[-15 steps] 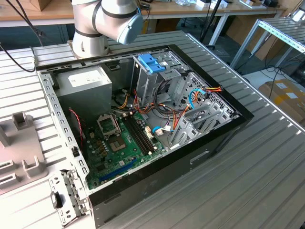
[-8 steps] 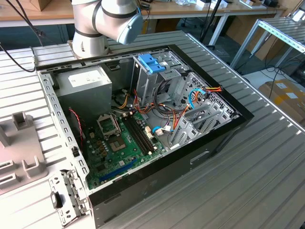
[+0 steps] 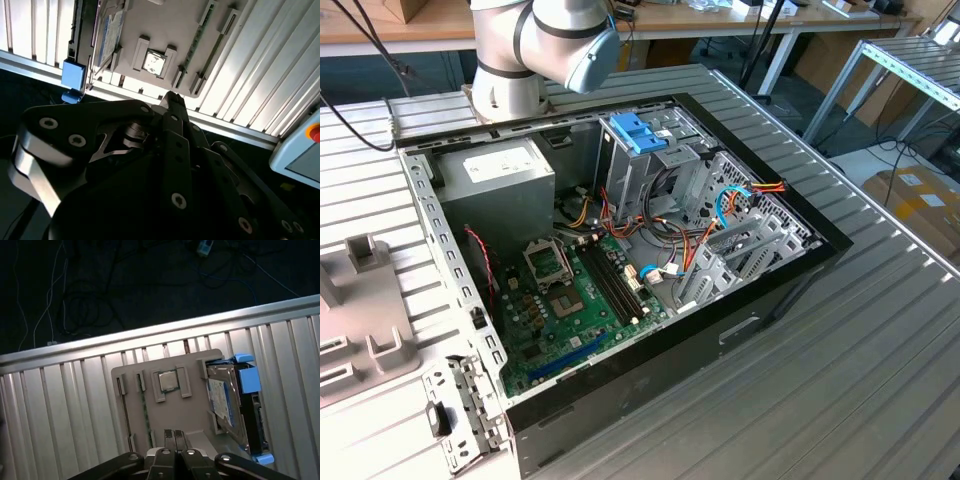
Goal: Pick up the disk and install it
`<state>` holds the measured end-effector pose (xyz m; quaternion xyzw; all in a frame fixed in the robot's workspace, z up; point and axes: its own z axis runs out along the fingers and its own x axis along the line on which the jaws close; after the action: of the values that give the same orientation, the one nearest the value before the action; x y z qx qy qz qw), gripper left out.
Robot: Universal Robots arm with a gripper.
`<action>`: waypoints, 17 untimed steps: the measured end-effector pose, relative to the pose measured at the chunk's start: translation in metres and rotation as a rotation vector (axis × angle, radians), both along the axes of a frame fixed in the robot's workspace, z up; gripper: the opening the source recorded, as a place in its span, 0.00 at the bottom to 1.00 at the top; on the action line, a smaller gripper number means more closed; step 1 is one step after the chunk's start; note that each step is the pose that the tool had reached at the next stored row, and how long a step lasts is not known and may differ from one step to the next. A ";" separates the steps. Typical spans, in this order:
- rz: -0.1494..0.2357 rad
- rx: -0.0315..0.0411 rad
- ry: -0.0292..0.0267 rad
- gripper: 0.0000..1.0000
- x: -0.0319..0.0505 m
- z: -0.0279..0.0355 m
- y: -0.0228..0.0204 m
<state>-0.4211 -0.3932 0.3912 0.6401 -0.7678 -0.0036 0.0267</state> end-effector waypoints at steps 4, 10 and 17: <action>0.053 0.0000 -0.0001 0.11 0.0000 0.0000 0.0000; 0.124 0.0001 0.0000 0.11 0.0000 0.0000 0.0000; 0.136 0.0000 0.0000 0.11 0.0003 0.0000 0.0000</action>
<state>-0.4208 -0.3932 0.3912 0.6907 -0.7226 -0.0017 0.0269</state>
